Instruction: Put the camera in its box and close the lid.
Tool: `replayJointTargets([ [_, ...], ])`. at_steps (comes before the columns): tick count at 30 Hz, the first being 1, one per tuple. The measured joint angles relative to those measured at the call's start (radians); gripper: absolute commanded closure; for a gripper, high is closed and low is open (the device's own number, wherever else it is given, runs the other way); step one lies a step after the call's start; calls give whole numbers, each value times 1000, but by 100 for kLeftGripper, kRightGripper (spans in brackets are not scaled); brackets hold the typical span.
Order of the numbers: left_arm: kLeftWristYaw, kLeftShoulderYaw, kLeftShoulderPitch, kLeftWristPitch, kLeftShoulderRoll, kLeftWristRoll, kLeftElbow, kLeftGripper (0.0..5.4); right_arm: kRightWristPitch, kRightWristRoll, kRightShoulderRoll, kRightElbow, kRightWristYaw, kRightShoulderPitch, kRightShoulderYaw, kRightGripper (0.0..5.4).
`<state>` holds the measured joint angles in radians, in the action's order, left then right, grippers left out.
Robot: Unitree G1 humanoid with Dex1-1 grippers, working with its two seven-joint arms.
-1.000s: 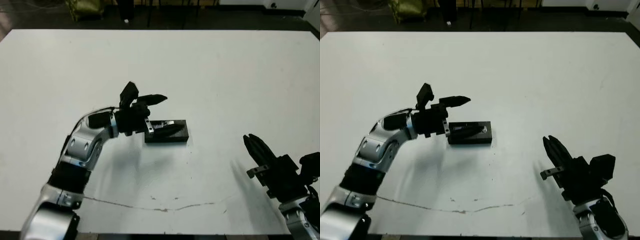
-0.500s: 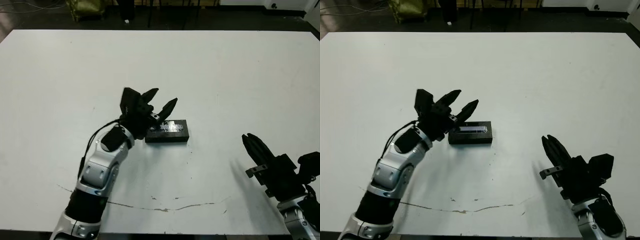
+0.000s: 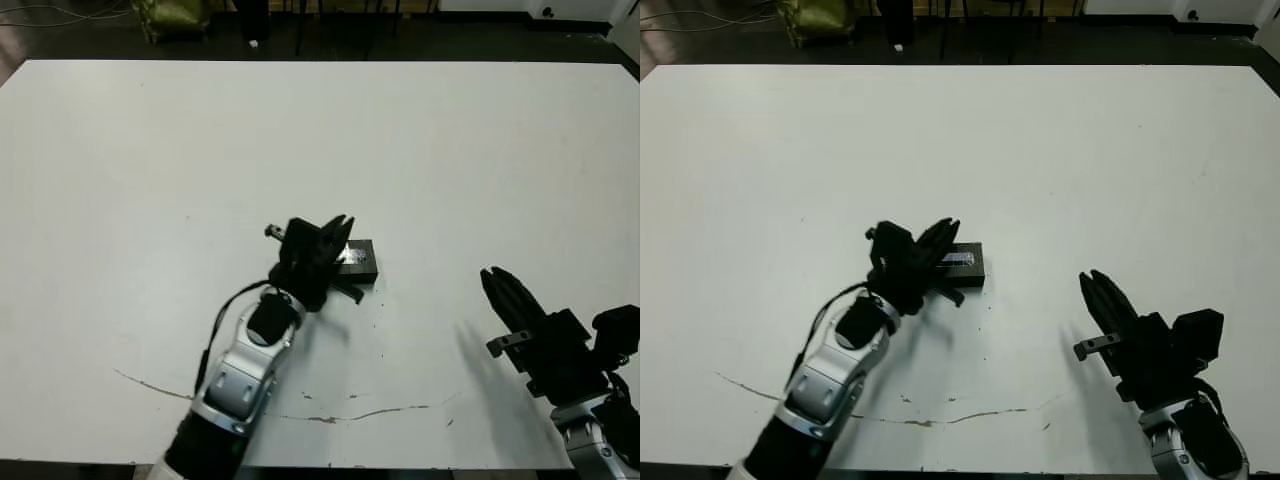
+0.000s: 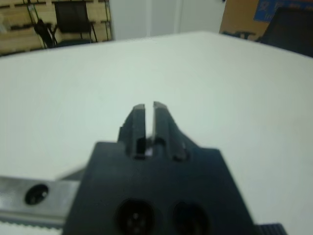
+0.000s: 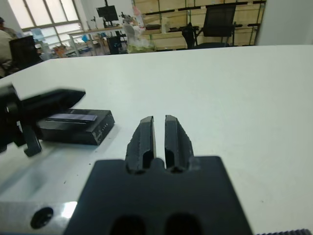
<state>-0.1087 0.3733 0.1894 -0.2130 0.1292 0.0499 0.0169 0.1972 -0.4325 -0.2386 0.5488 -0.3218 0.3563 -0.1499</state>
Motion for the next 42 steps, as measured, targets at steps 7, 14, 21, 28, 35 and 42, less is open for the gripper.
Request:
replayJointTargets([
  [7, 15, -17, 21, -195, 6, -49, 19, 538, -16, 0, 4, -27, -11, 0, 3, 540],
  [14, 60, -61, 69, -335, 25, -129, 25, 538, -35, 0, 12, -35, -15, 2, 8, 540],
  [21, 66, -70, 82, -367, 29, -155, 27, 538, -19, 1, 13, -33, -9, 2, 8, 540],
  [28, 50, -122, 9, -410, 5, -224, 199, 538, -20, 5, 14, -20, -1, 5, 11, 540],
  [35, -25, -296, -52, -314, -99, -291, 490, 538, -54, 5, 33, -54, -9, 1, 8, 540],
  [42, -127, -532, -176, -98, -221, -376, 572, 538, -149, 23, 67, -121, -11, -24, -2, 540],
])
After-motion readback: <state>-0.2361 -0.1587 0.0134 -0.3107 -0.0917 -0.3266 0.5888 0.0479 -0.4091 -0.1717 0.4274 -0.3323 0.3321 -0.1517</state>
